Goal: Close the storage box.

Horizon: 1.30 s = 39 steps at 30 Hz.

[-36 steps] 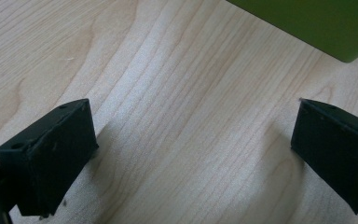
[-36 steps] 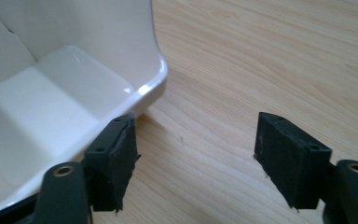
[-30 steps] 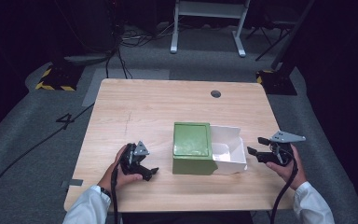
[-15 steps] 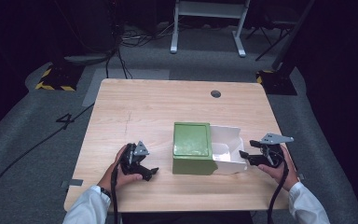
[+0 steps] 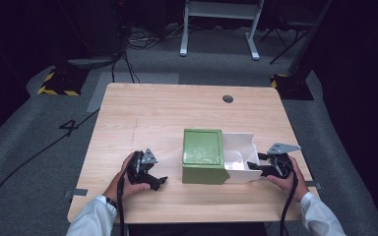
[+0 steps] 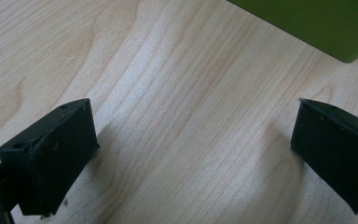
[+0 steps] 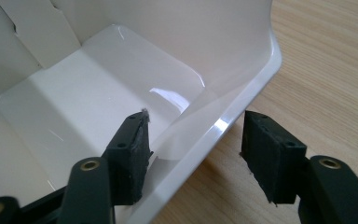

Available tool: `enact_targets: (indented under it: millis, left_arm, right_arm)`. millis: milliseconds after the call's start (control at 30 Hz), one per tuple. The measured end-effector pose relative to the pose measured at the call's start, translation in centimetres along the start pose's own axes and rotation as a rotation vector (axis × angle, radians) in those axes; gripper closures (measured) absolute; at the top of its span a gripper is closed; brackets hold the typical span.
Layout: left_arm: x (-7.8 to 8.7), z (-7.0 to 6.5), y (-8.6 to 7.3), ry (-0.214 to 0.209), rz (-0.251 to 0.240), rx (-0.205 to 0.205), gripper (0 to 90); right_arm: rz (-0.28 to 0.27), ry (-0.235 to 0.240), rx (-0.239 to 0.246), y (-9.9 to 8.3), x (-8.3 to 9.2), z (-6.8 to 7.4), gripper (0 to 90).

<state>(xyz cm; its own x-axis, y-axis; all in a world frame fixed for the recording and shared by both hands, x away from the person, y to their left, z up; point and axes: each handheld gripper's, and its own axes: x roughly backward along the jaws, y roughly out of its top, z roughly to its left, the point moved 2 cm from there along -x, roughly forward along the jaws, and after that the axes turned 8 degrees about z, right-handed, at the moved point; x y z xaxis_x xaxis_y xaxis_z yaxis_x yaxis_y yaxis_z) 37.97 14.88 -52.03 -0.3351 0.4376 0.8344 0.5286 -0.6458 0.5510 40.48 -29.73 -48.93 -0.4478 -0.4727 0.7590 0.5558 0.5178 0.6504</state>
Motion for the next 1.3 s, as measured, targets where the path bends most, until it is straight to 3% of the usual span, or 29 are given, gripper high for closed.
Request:
enact_targets:
  millis: [233,533,900,1300]
  left_arm:
    - [0.0,0.0,0.0,0.0,0.001,0.0,0.4]
    - [0.0,0.0,0.0,-0.001,-0.001,0.002,0.4]
    - [0.0,0.0,0.0,0.0,0.0,0.001,0.5]
    - [0.0,0.0,0.0,0.001,-0.001,0.002,0.5]
  right_arm:
    - [-0.012,-0.001,0.012,0.5,-0.3,0.5,43.8]
    - [0.009,0.023,0.066,2.6,-1.9,3.1,41.3]
    - [0.006,0.028,0.087,3.9,-2.9,4.1,38.8]
    - [0.006,0.044,0.125,6.1,-4.5,6.6,33.3]
